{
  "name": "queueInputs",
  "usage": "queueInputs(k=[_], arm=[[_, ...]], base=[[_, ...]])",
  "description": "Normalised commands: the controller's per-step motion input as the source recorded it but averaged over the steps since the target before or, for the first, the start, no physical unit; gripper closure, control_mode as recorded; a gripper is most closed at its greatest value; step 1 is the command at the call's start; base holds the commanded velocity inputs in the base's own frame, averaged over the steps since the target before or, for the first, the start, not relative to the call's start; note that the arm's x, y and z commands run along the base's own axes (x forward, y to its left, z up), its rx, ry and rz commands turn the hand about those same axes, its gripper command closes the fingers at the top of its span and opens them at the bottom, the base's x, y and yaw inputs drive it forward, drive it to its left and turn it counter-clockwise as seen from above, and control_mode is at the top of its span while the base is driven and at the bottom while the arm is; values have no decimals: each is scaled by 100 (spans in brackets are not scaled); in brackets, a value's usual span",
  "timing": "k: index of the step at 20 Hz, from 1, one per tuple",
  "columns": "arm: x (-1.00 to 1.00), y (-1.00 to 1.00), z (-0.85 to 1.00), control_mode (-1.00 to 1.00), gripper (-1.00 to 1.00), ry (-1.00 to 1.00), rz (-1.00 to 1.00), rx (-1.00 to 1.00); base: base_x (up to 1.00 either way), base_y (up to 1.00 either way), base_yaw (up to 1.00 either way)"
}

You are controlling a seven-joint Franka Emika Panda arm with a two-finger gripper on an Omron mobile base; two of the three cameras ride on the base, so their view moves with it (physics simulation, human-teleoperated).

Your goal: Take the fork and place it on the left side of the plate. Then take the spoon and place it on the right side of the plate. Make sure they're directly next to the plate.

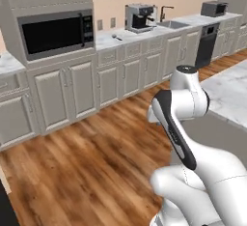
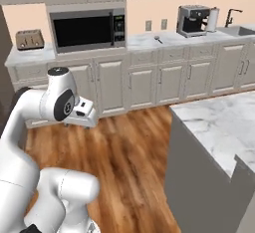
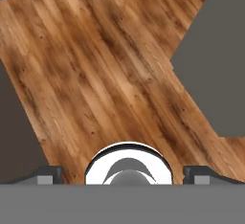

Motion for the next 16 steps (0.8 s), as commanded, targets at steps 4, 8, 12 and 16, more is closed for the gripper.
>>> queueInputs(k=[4, 8, 12, 16], arm=[[0, 0, 0, 100, -100, 0, 0, 0], [0, 0, 0, 100, -100, 0, 0, 0], [0, 0, 0, 100, -100, 0, 0, 0], [0, 0, 0, 100, -100, 0, 0, 0]], base=[[96, 59, -34], [100, 62, -28], [100, 60, -21], [100, 41, -14]])
